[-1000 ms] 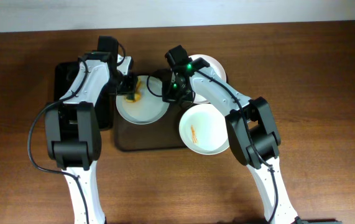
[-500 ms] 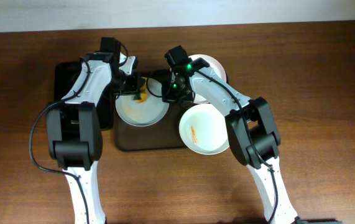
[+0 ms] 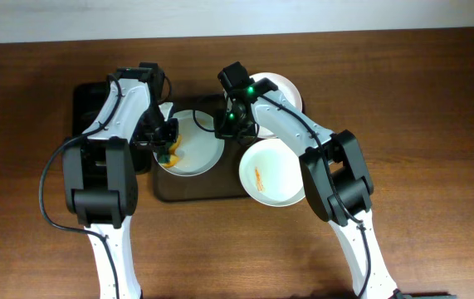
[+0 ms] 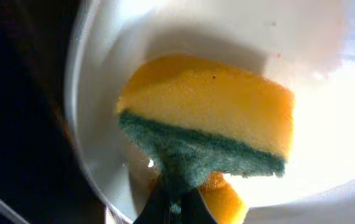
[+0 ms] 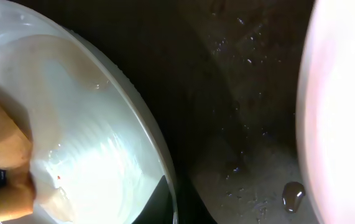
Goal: Clean dirty plates on tray and stack at the side
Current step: 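Scrub the left plate with the sponge while right gripper holds its rim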
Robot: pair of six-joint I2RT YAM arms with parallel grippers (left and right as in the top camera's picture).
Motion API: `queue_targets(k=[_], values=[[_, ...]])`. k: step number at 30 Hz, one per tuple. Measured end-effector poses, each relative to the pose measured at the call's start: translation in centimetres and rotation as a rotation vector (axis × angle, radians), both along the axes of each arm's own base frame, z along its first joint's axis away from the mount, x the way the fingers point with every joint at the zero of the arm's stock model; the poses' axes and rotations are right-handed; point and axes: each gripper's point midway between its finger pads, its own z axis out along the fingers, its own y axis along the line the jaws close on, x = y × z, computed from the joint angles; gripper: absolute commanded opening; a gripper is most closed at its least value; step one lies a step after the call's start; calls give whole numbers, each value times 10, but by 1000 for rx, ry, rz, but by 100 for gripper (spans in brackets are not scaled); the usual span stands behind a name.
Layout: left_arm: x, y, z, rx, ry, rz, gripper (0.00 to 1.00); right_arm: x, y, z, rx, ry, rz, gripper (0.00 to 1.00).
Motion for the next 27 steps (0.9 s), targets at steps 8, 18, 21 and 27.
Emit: queue_targets(k=[8,18,21,27], values=[[52,-56,-1,-306,-253,-164,1,5,-7,-1,-15,-8,-21,4],[90,-26,-5,-15,-405,81,1,8,-6,0,-6,-13,-38,4],[71,-6,-5,114,-338,135,1,4,1,1,4,-7,-23,4],[31,-39,-2,-152,-152,46,1,1,0,0,0,-3,-6,4]])
